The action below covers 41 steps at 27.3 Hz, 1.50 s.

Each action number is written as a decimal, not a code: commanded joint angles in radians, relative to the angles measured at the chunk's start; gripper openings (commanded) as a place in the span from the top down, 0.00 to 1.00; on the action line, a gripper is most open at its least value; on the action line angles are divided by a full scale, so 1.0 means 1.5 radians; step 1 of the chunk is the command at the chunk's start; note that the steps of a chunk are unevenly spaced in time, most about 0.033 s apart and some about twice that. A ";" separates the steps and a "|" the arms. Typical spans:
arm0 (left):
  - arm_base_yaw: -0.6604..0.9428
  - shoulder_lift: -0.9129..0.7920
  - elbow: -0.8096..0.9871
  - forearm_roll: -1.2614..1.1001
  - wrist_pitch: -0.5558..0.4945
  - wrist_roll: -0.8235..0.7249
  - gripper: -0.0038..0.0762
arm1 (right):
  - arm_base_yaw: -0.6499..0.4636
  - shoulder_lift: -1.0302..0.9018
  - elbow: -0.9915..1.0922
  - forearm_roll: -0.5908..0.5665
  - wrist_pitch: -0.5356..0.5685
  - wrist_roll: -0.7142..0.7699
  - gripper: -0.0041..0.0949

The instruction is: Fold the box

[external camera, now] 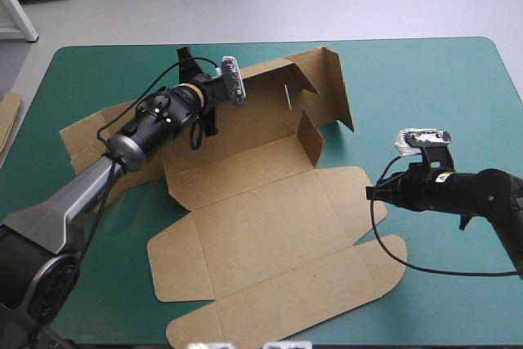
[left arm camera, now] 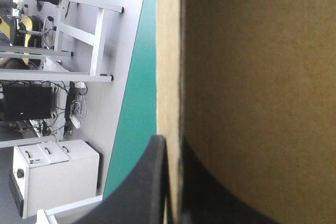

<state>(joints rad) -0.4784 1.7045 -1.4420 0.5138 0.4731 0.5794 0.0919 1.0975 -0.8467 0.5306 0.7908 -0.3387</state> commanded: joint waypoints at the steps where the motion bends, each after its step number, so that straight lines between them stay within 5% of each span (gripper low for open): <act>1: -0.032 -0.035 0.010 -0.010 -0.031 -0.015 0.96 | 0.000 -0.012 -0.022 0.022 -0.025 -0.005 0.98; 17: -0.101 -0.092 0.105 0.429 -0.023 -0.333 0.96 | 0.000 -0.012 -0.022 0.047 -0.028 -0.014 0.98; 36: -0.188 -0.139 0.164 0.520 0.018 -0.438 0.96 | 0.000 -0.012 -0.022 0.057 -0.033 -0.022 0.98; 41: -0.176 -0.139 0.179 0.633 0.030 -0.562 0.96 | 0.000 -0.004 -0.041 0.074 -0.023 -0.017 0.97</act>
<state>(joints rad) -0.7518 1.5423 -1.1460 1.3754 0.5070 -0.1778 0.0919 1.0982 -0.8529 0.6022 0.7781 -0.3609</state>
